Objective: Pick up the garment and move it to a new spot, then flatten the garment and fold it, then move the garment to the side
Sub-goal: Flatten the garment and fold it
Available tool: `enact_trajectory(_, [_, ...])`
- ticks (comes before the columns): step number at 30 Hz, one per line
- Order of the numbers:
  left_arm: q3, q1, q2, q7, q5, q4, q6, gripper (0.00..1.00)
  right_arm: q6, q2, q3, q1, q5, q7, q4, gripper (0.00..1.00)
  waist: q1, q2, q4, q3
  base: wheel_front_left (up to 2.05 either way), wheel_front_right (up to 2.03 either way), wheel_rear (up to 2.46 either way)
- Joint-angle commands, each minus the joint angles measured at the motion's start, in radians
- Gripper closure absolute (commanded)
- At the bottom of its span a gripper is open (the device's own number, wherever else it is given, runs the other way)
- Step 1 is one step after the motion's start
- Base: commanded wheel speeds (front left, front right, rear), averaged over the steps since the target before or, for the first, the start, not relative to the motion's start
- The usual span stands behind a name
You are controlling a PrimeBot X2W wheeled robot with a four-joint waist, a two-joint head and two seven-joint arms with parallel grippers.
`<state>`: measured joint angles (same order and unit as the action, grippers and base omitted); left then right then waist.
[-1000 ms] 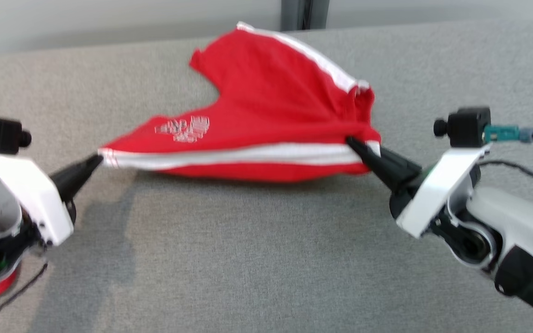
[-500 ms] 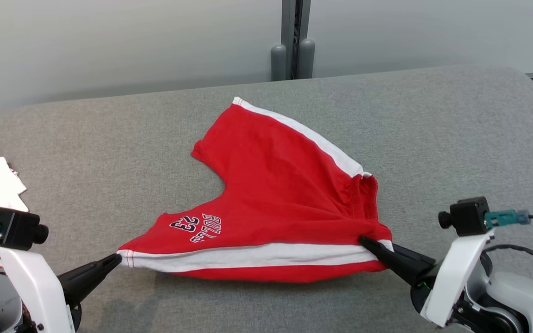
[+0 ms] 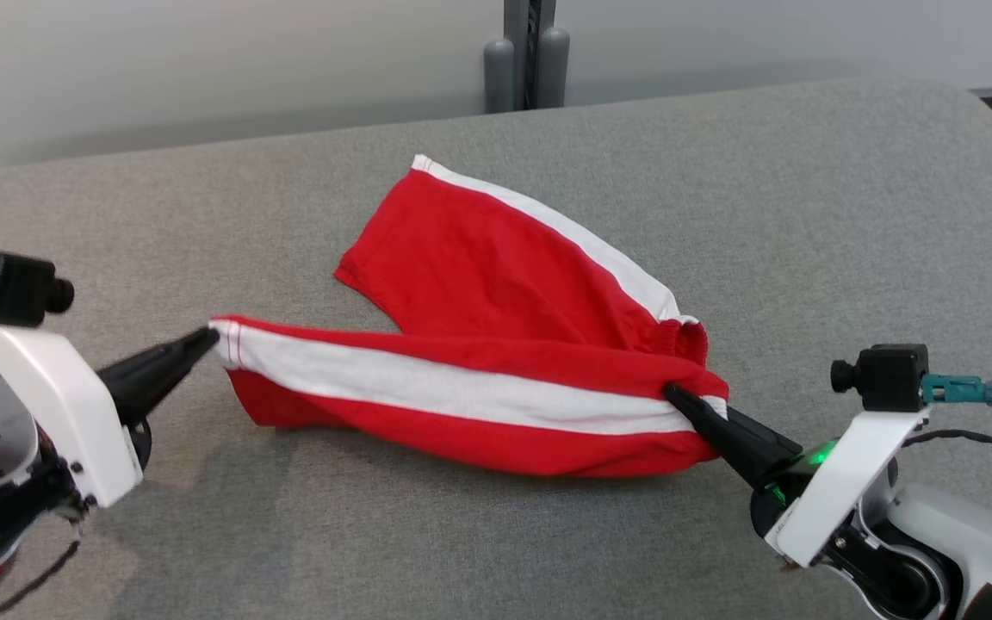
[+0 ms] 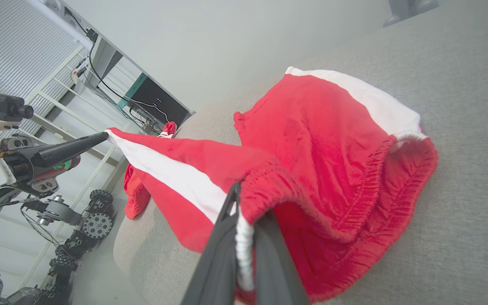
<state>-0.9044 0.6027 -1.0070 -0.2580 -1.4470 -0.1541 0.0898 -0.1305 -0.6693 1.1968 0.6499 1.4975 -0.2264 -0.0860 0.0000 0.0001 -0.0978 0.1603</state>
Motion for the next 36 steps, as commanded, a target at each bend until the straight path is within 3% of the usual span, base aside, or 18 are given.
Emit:
enact_trajectory(1, [0.011,0.042,0.014,-0.012,0.013,0.031,-0.009,1.00,-0.001,0.014,-0.018,0.012,0.009,-0.012,-0.010,1.00,0.0000,-0.0001,-0.020,0.048,0.00,0.00,0.00])
enact_trajectory(17, [0.039,0.427,0.200,-0.104,0.140,0.361,-0.120,1.00,-0.001,0.141,-0.268,0.045,-0.011,-0.039,-0.016,1.00,0.0000,-0.0001,-0.082,0.293,0.00,0.00,0.00])
enact_trajectory(36, [0.019,0.680,0.344,-0.138,0.220,0.591,-0.188,1.00,-0.001,0.292,-0.505,-0.009,-0.167,-0.038,0.000,1.00,0.0000,-0.0001,-0.141,0.450,0.00,0.00,0.00])
